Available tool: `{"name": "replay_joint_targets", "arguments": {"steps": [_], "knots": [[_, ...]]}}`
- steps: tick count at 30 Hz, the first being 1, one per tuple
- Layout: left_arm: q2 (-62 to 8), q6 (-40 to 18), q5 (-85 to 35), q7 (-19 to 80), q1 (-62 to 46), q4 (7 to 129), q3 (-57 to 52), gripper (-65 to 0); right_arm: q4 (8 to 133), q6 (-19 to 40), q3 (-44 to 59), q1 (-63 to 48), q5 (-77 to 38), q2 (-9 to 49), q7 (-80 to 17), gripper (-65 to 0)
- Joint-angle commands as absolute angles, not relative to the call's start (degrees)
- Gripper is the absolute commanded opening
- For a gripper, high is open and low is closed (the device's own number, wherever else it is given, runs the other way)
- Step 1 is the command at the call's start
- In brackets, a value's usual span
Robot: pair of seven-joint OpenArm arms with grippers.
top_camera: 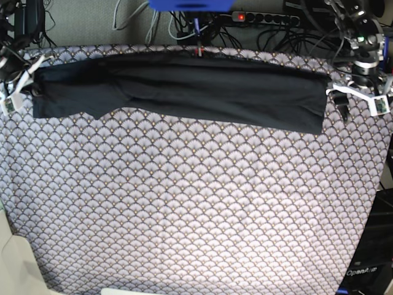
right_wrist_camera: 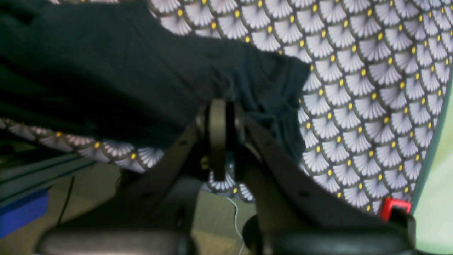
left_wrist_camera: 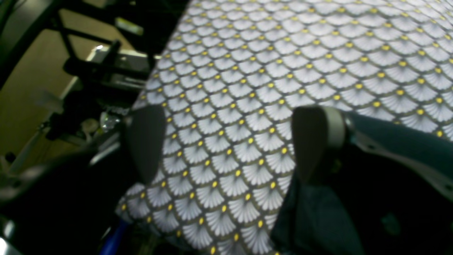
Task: Fold the T-shirt properly
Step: 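Position both grippers at the two ends of the folded strip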
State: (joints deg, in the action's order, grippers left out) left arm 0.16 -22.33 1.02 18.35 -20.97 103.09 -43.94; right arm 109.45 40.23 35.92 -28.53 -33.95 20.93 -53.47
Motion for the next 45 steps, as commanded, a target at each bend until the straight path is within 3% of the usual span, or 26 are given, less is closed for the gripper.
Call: {"name": "replay_joint_targets", "arguments": {"steps": [1,12,31,40,45], "knots": [[-0.48,-22.37,0.75,17.01,-20.97,103.25,-44.09,-11.6,109.58,40.0,36.26,-28.7,-34.68,21.76,-52.44,-65.0],[-0.75,-22.37,0.66,16.84,-20.97,101.76,-45.49,-11.6,101.32,40.0,35.3,-29.23,-34.59,26.07,-47.87,-65.0],[-0.84,-22.37,0.75,16.84,-20.97,102.2,-45.67,-11.5,93.14,40.0,29.41,-26.15,-34.51,27.21,-47.87,-64.8],[-0.84,-22.46,0.4,16.57,-21.05,102.37,-45.67,-11.5,91.21,40.0,29.85,-25.01,-34.51,27.74,-48.13,-45.3],[-0.84,-22.46,0.4,16.57,-21.05,102.37,-45.67,-11.5,88.75,40.0,29.85,-24.92,-34.51,27.91,-48.13,-41.3]]}}
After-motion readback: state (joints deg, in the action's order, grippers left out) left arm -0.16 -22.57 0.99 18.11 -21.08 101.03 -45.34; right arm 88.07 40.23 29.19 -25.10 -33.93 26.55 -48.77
